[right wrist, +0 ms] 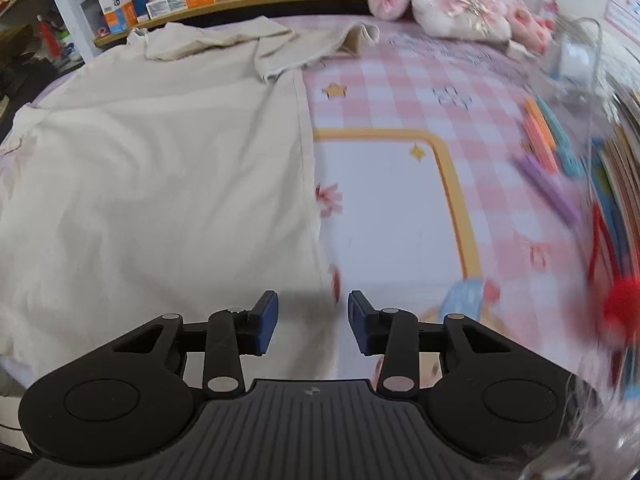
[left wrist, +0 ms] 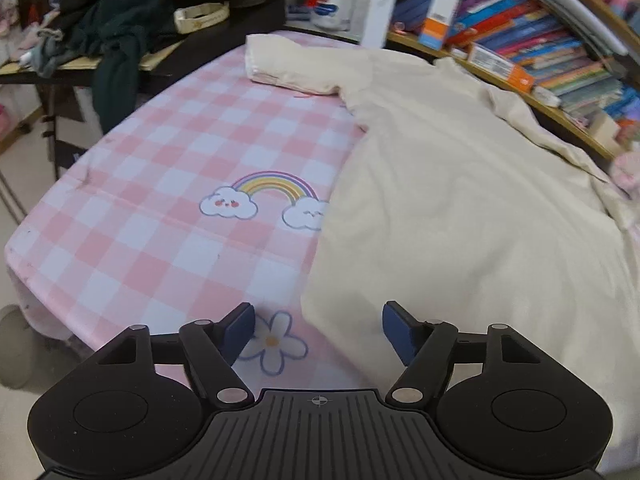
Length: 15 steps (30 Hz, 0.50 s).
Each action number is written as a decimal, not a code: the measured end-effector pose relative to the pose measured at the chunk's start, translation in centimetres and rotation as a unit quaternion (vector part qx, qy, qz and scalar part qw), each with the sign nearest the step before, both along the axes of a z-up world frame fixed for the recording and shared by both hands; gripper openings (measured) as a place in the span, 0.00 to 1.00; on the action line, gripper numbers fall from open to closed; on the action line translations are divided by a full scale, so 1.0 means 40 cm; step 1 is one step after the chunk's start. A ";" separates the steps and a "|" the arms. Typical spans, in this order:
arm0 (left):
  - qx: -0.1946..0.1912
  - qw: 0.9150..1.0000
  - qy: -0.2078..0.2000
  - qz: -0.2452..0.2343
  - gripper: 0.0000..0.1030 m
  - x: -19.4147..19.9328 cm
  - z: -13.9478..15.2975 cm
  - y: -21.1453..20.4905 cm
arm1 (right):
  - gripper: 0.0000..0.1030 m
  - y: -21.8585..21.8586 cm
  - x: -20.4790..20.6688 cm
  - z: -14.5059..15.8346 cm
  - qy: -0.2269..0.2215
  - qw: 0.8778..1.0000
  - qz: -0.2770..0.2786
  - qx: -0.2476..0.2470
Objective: Fold clothes
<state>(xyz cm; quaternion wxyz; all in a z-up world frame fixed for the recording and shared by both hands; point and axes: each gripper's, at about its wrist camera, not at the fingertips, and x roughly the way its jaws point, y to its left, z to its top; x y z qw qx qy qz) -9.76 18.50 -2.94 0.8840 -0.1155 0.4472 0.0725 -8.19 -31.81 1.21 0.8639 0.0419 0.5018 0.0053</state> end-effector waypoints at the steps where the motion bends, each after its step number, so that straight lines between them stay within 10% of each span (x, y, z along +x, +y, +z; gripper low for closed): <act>1: -0.004 1.000 -0.005 -0.009 0.49 -0.005 0.000 0.001 | 0.19 0.004 -0.013 -0.004 0.000 1.000 -0.012 -0.004; 4: -0.063 0.998 -0.011 -0.029 0.12 -0.001 -0.004 0.011 | 0.07 0.011 -0.047 -0.015 -0.020 0.999 -0.043 -0.013; 10: -0.223 0.973 -0.051 -0.044 0.10 0.053 0.053 0.012 | 0.04 0.032 -0.064 -0.015 -0.033 0.995 -0.089 -0.013; 15: -0.298 0.936 -0.074 -0.169 0.21 0.170 0.115 -0.168 | 0.04 0.057 -0.058 -0.018 -0.032 0.994 -0.099 -0.013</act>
